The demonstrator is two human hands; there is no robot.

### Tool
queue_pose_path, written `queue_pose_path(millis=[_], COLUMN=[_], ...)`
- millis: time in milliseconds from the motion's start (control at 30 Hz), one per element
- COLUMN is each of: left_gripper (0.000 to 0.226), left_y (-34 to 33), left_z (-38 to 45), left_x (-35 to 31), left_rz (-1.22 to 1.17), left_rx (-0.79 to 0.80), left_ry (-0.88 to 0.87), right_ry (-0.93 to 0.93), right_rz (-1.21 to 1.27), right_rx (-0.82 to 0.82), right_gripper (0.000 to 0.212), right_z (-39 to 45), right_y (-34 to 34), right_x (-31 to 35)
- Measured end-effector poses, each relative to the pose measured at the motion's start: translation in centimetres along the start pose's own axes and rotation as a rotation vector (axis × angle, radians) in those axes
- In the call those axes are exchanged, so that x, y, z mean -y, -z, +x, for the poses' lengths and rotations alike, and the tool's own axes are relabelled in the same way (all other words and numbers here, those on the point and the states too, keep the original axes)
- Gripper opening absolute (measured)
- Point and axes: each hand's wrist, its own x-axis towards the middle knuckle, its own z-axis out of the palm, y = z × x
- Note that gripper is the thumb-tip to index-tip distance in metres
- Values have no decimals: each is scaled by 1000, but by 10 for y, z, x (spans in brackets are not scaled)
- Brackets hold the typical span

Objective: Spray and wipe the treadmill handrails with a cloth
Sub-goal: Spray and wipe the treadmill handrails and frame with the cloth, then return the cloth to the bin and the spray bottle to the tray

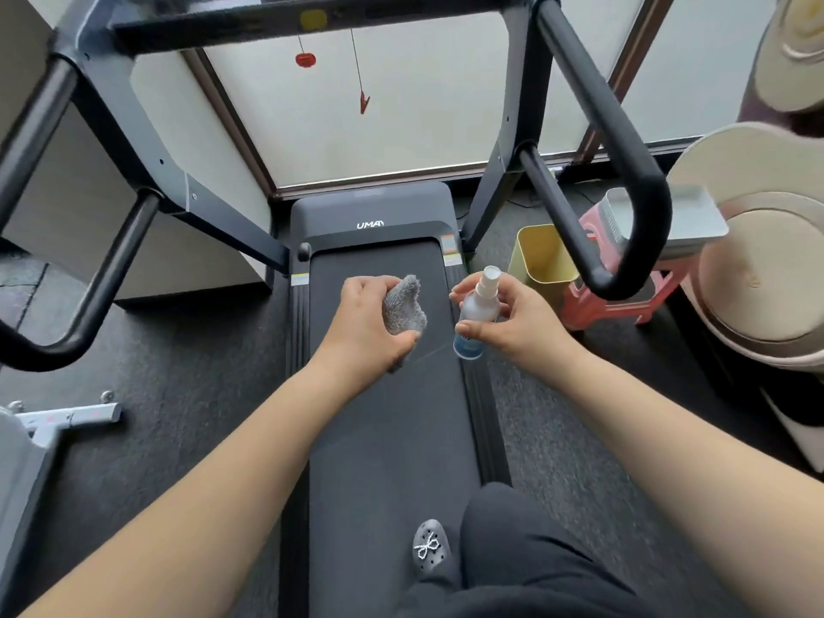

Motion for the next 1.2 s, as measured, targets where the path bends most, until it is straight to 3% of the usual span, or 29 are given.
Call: queue_pose_path(millis=[200,400,733,967,1200], left_gripper=[49,50,39,40,44], left_y=[-33,-83,-270,-373,-446], left_z=[-8,-9,-37,-73,-69], left_x=[-20,-26,-24,-104,-196], left_rz=[67,114,123,189,192], left_rx=[126,123,4,40,6], left_ry=[-58,-58,54,31,-124], right_ry=[-9,0,72,9,16], right_rz=[-1,-17,-57,-24,4], right_rx=[-18,-51,34,-40,-158], right_gripper=[41,45,42,40,40], right_z=[-24,-45,-92,-176,-227], right_y=[31,62,169,283,384], right_x=[-11,-53,-191,-220,-232])
